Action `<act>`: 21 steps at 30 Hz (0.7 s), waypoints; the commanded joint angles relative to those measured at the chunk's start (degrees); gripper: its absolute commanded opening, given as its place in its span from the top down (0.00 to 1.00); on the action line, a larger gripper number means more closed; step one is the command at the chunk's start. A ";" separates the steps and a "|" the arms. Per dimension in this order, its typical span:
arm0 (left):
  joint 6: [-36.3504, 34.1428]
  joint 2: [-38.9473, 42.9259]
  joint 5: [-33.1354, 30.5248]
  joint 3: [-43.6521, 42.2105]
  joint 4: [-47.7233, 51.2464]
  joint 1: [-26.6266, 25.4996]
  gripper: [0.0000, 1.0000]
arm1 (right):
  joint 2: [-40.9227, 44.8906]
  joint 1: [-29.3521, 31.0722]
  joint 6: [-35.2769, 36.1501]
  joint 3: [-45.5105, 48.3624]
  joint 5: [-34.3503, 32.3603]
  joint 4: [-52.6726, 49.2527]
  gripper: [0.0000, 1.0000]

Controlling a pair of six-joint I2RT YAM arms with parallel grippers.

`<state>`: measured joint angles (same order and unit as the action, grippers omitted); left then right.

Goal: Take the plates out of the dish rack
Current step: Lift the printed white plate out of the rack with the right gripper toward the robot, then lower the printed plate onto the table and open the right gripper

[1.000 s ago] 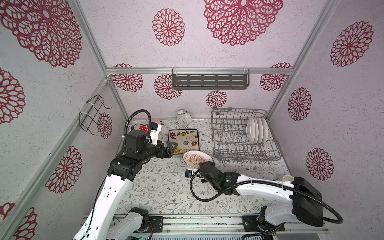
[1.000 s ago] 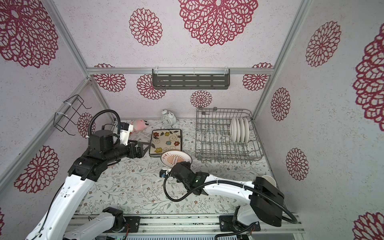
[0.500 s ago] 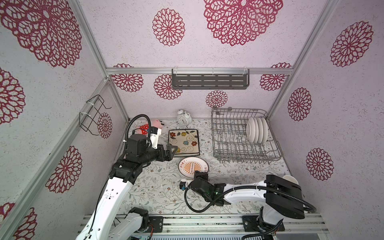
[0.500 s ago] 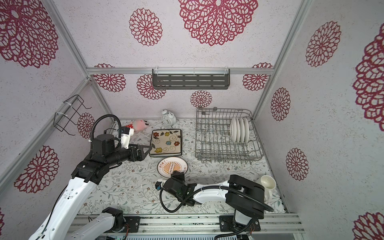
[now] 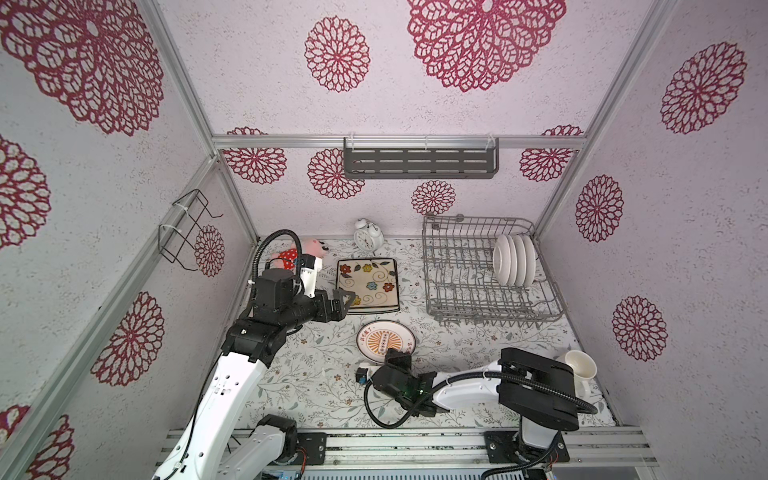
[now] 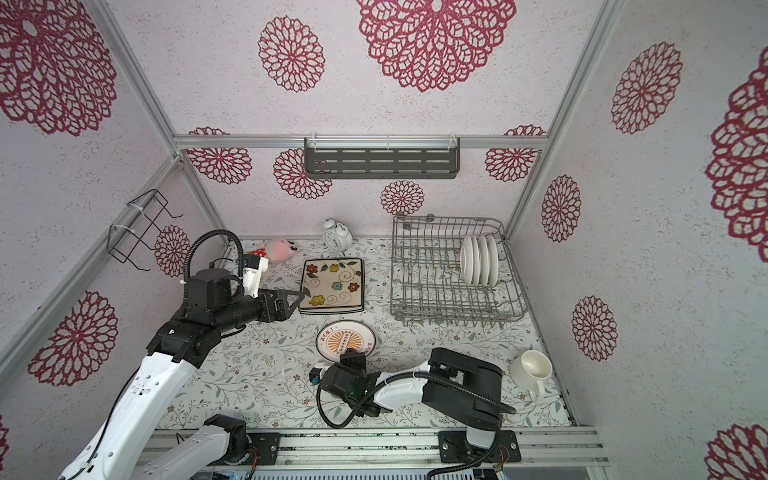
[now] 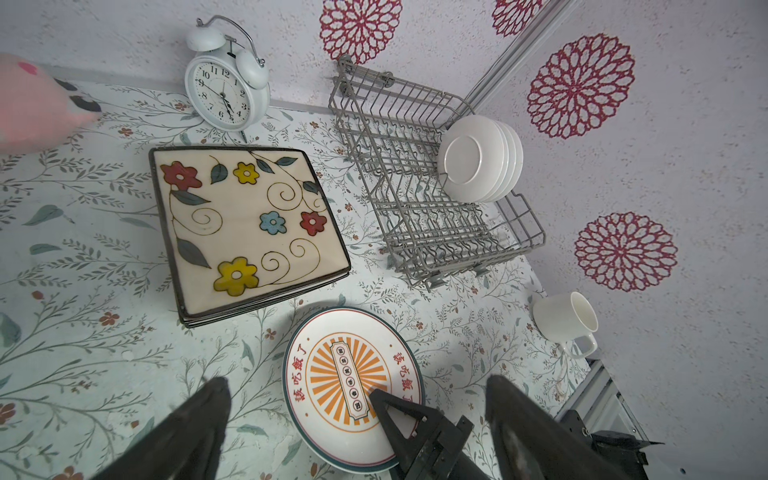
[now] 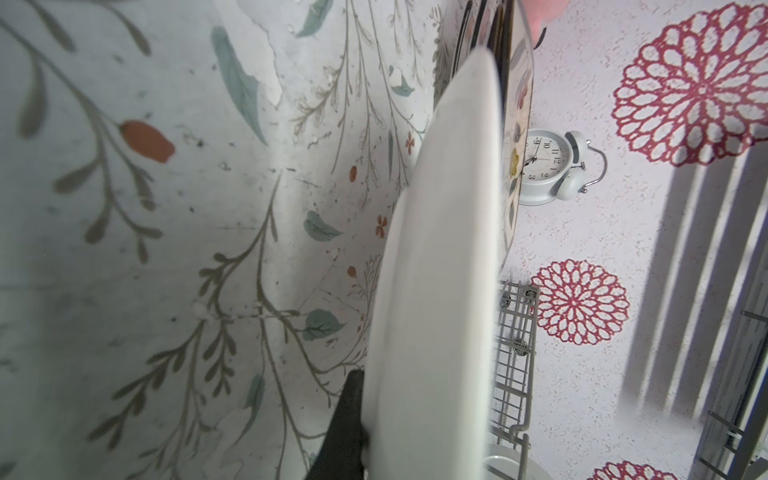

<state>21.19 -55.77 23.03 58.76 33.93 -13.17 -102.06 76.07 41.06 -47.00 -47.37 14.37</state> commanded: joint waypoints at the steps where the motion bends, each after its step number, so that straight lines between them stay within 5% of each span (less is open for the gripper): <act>1: -0.19 0.66 -0.04 0.12 -0.62 0.43 0.03 | 0.18 0.63 -3.39 -1.38 -2.77 -0.48 0.95; 12: -0.66 0.92 0.72 0.52 0.01 0.60 0.03 | -4.09 1.50 -5.46 -3.05 -2.32 -4.54 0.80; 21: -1.75 0.39 1.76 0.48 0.70 0.76 0.03 | -1.80 1.79 -10.58 -3.20 3.20 -10.71 0.42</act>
<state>20.69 -55.72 23.86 58.76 34.44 -13.02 -105.51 77.43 34.00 -49.71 -47.77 7.75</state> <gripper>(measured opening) 0.975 0.564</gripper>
